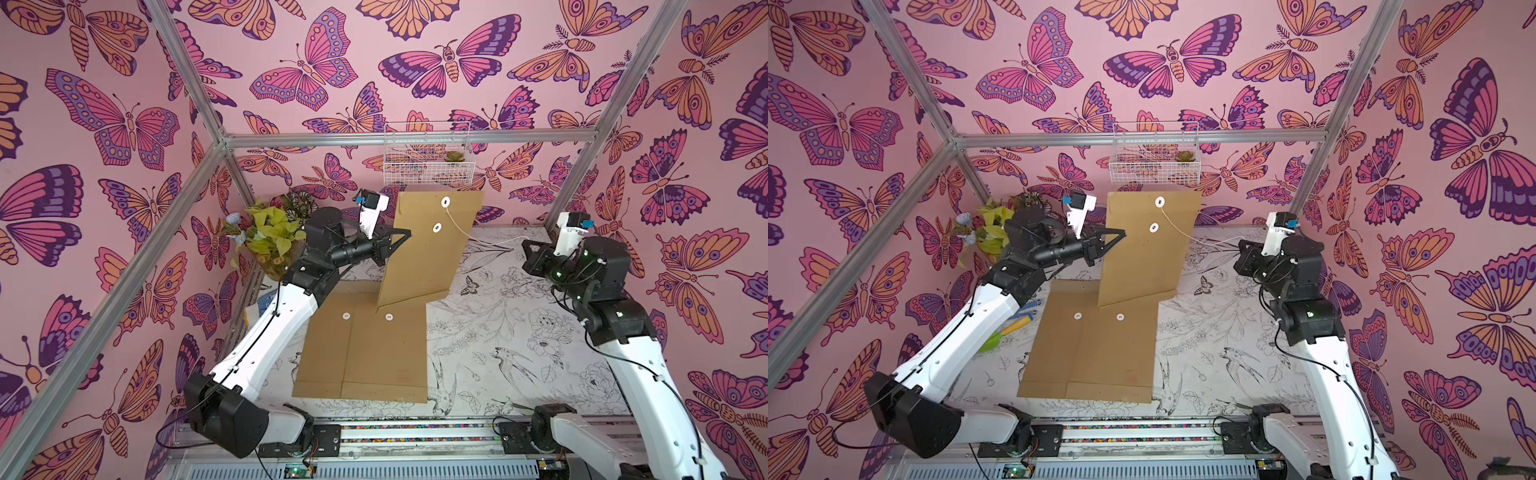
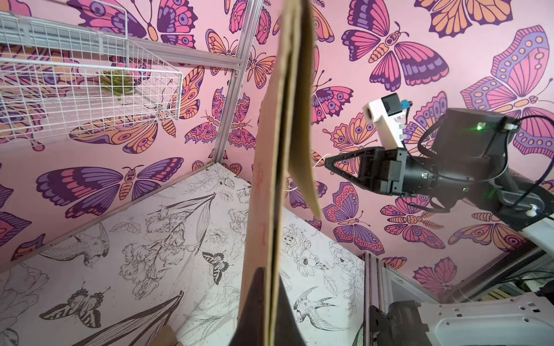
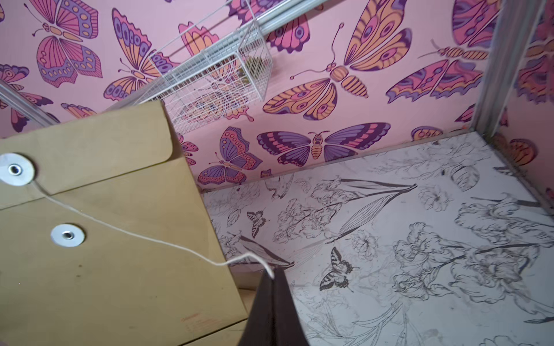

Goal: Open the file bag

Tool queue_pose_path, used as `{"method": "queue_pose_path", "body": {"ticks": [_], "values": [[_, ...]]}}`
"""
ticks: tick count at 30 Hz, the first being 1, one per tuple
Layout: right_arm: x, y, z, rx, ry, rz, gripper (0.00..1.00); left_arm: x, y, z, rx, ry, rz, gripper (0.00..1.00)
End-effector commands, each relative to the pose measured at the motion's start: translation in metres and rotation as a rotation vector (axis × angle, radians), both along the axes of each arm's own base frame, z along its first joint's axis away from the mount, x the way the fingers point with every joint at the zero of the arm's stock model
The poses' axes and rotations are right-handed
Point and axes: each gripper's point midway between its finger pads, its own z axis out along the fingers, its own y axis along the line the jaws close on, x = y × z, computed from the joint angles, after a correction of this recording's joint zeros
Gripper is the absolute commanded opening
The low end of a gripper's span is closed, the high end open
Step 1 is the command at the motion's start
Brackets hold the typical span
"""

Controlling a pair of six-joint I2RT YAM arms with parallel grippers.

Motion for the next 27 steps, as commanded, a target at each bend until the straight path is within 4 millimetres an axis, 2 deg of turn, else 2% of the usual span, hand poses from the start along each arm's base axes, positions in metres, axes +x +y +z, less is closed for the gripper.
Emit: {"method": "queue_pose_path", "body": {"ticks": [1, 7, 8, 15, 27], "values": [[-0.007, -0.028, 0.006, -0.074, -0.028, -0.140, 0.00, -0.009, 0.008, -0.005, 0.034, -0.022, 0.012, 0.00], [-0.018, -0.043, 0.017, -0.117, -0.057, -0.208, 0.00, -0.021, 0.009, -0.015, 0.037, -0.002, -0.026, 0.00], [-0.019, -0.044, 0.020, -0.123, -0.060, -0.213, 0.00, -0.033, 0.012, -0.004, 0.025, -0.032, -0.033, 0.00], [-0.021, -0.048, 0.050, -0.155, -0.117, -0.233, 0.00, -0.043, 0.014, -0.015, 0.030, -0.013, -0.053, 0.00], [0.005, -0.033, 0.077, 0.020, -0.209, -0.191, 0.00, -0.047, 0.010, -0.027, 0.054, 0.021, -0.102, 0.00]]}}
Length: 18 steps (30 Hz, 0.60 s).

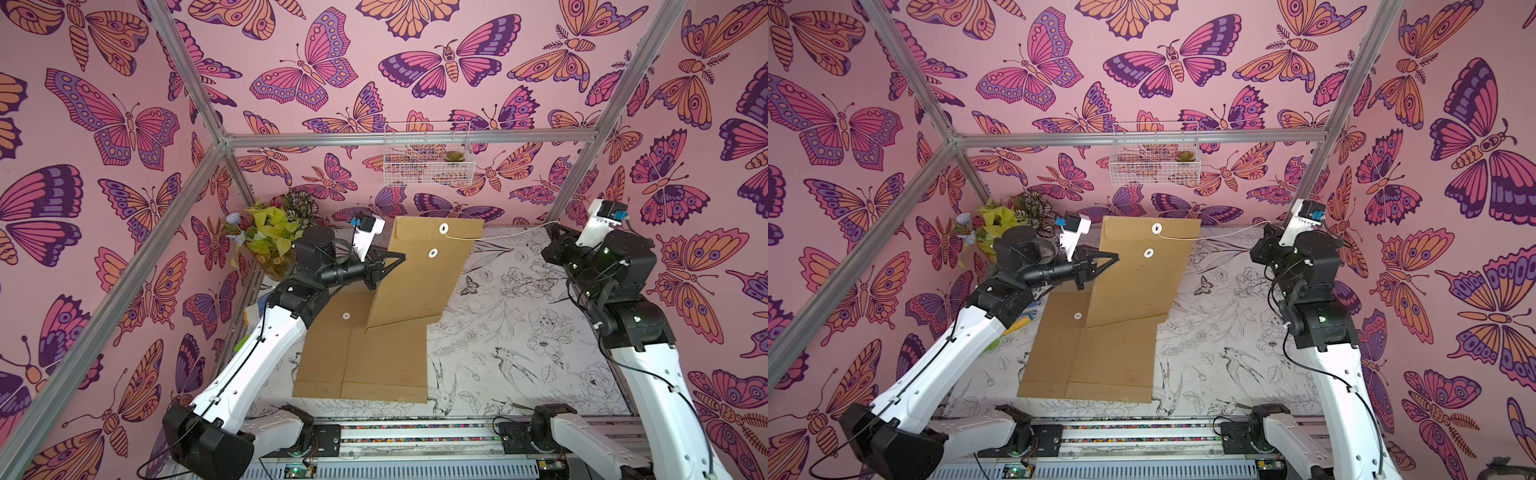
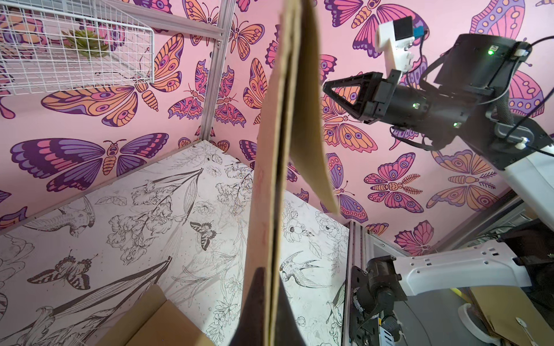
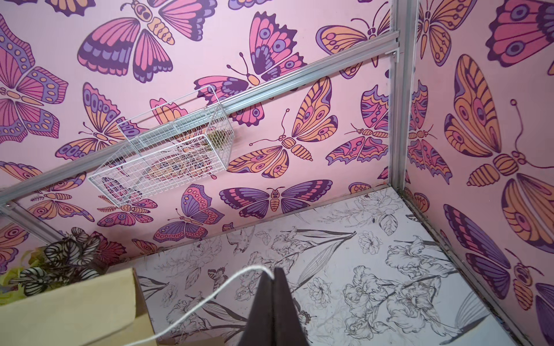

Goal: Open the file bag

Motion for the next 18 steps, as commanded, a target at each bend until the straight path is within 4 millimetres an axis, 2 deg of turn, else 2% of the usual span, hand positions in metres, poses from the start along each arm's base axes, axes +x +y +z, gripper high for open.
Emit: {"method": "queue_pose_path", "body": {"ticks": [1, 6, 12, 18], "values": [[0.005, 0.005, 0.028, 0.092, -0.104, 0.028, 0.00, -0.002, -0.002, -0.001, 0.007, -0.002, -0.034, 0.00], [0.018, 0.013, 0.043, 0.117, -0.141, 0.066, 0.00, 0.001, -0.005, -0.006, 0.013, 0.015, -0.051, 0.00], [0.035, 0.018, 0.072, 0.069, -0.170, 0.090, 0.00, 0.001, -0.006, -0.015, 0.016, 0.035, -0.066, 0.00], [0.068, 0.046, 0.095, 0.071, -0.168, 0.241, 0.00, -0.004, -0.008, -0.015, 0.006, 0.039, -0.095, 0.00]]}}
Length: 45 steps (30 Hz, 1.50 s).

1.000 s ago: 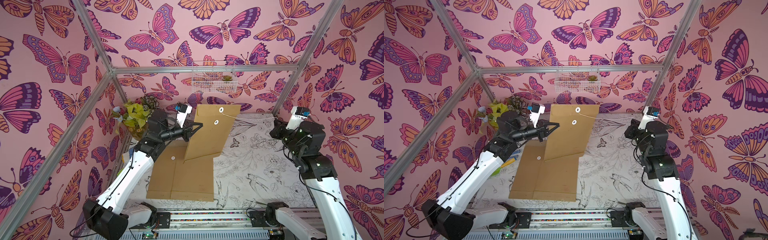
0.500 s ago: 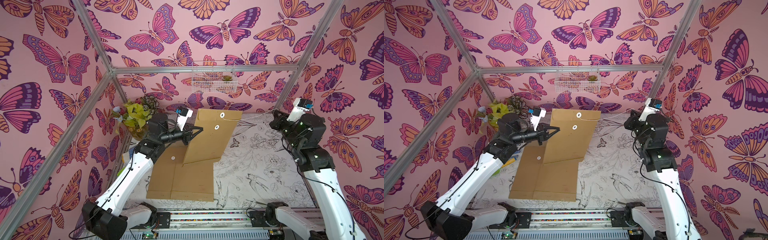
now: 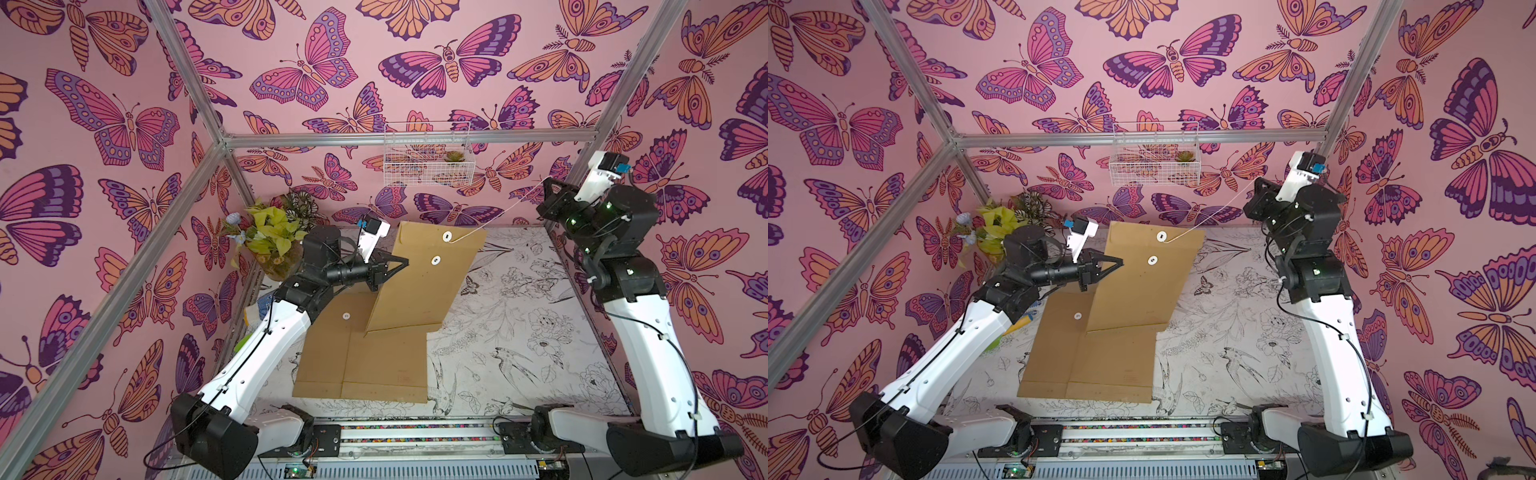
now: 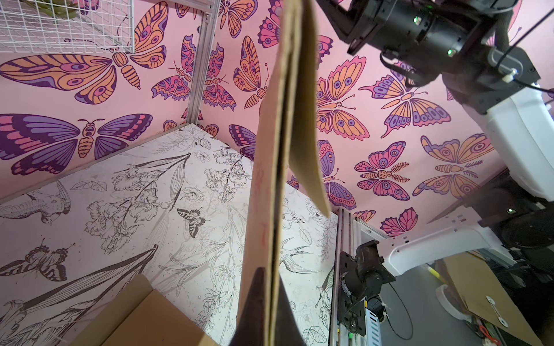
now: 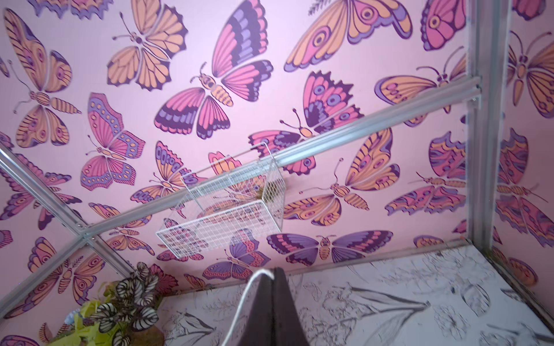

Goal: Open the file bag

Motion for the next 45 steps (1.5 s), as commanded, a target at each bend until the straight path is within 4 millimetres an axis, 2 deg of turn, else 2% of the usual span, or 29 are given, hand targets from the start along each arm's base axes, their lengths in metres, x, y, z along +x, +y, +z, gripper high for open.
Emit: {"method": "queue_pose_path", "body": {"ticks": [1, 7, 9, 13, 17, 22, 24, 25, 28, 33, 36, 45], "values": [[0.014, 0.022, 0.012, -0.006, -0.017, 0.127, 0.00, 0.002, -0.005, -0.008, -0.002, 0.012, -0.044, 0.00], [0.033, 0.064, 0.031, 0.008, -0.052, 0.376, 0.00, 0.000, -0.015, -0.004, -0.012, 0.009, -0.112, 0.00], [0.036, 0.072, 0.031, 0.005, -0.044, 0.427, 0.00, -0.002, -0.020, -0.003, -0.015, 0.008, -0.143, 0.00], [0.043, 0.073, 0.016, -0.011, 0.012, 0.432, 0.00, -0.007, -0.032, -0.001, -0.016, -0.016, -0.200, 0.00], [0.048, 0.069, -0.011, -0.037, 0.097, 0.406, 0.00, -0.008, -0.041, 0.005, -0.025, -0.036, -0.244, 0.00], [0.058, 0.059, -0.054, -0.027, 0.220, 0.371, 0.02, -0.007, -0.046, 0.018, -0.052, -0.083, -0.285, 0.00], [0.061, 0.053, -0.068, 0.004, 0.261, 0.362, 0.07, -0.005, -0.047, 0.022, -0.060, -0.096, -0.288, 0.00], [0.071, 0.052, -0.086, 0.021, 0.305, 0.361, 0.10, -0.004, -0.048, 0.024, -0.065, -0.104, -0.291, 0.00], [0.076, 0.045, -0.109, 0.063, 0.362, 0.356, 0.20, -0.003, -0.048, 0.031, -0.089, -0.126, -0.291, 0.00], [0.078, 0.035, -0.134, 0.093, 0.421, 0.329, 0.44, 0.002, -0.046, 0.043, -0.143, -0.152, -0.288, 0.00], [0.079, 0.029, -0.148, 0.099, 0.451, 0.305, 0.54, 0.007, -0.039, 0.053, -0.189, -0.161, -0.287, 0.00], [0.082, 0.014, -0.185, 0.128, 0.537, 0.247, 0.67, 0.021, -0.015, 0.078, -0.256, -0.207, -0.241, 0.00]]}}
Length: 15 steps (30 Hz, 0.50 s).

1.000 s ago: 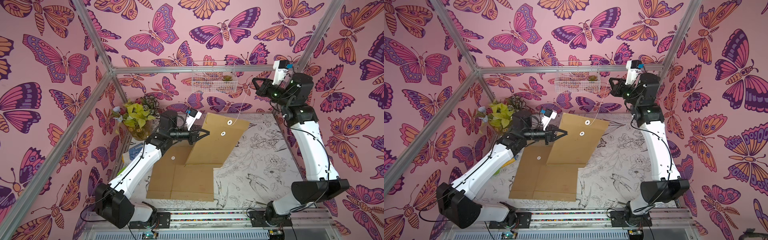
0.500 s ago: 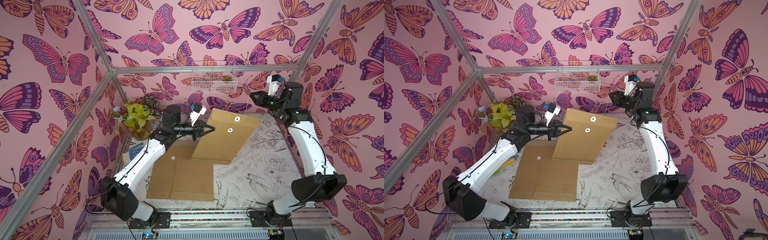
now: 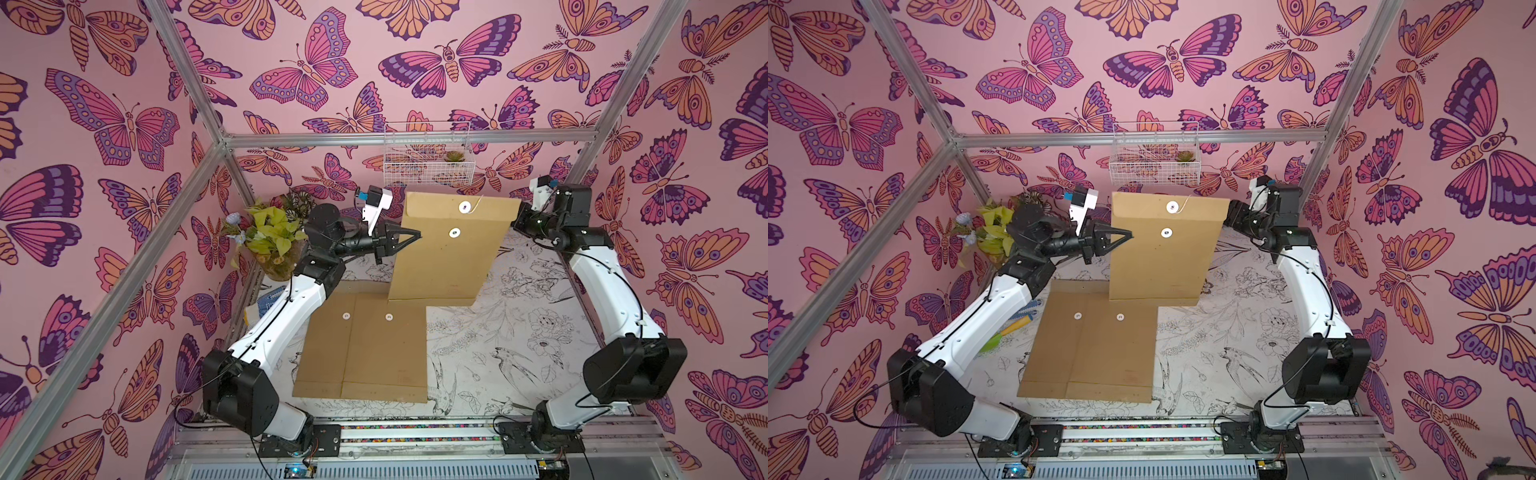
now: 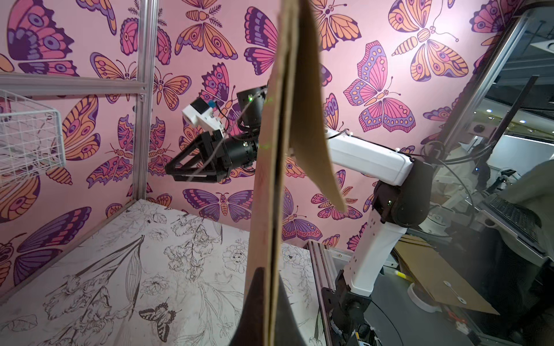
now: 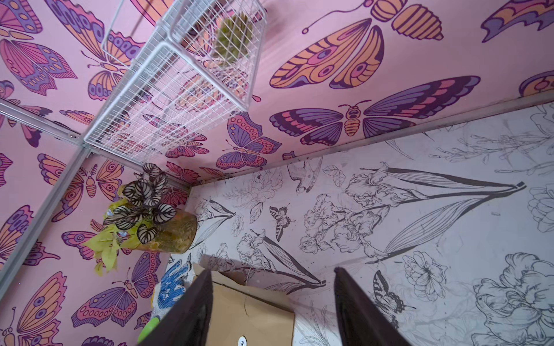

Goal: Open the file bag

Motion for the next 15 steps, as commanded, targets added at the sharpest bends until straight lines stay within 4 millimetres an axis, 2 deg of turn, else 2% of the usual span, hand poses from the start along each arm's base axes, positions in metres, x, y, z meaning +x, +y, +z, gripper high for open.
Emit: {"method": "queue_pose_path", "body": {"ticks": [1, 5, 8, 10, 13, 15], "values": [[0.002, -0.012, -0.011, 0.002, 0.028, -0.045, 0.68, 0.000, 0.010, 0.015, -0.036, -0.044, -0.002, 0.00], [0.002, -0.026, -0.018, 0.011, 0.035, -0.094, 0.69, 0.011, 0.026, 0.029, -0.045, -0.065, 0.060, 0.00], [-0.009, -0.033, 0.011, 0.049, -0.066, -0.096, 0.69, 0.022, 0.040, 0.037, -0.043, -0.069, 0.118, 0.00], [-0.017, -0.028, 0.038, 0.063, -0.178, -0.050, 0.69, 0.026, 0.045, 0.039, -0.033, -0.075, 0.140, 0.00], [-0.038, 0.002, 0.084, 0.083, -0.360, 0.159, 0.70, 0.029, 0.047, 0.037, -0.001, -0.085, 0.127, 0.00], [-0.054, 0.020, 0.112, 0.113, -0.461, 0.272, 0.83, 0.032, 0.046, 0.034, 0.025, -0.076, 0.093, 0.00]]}}
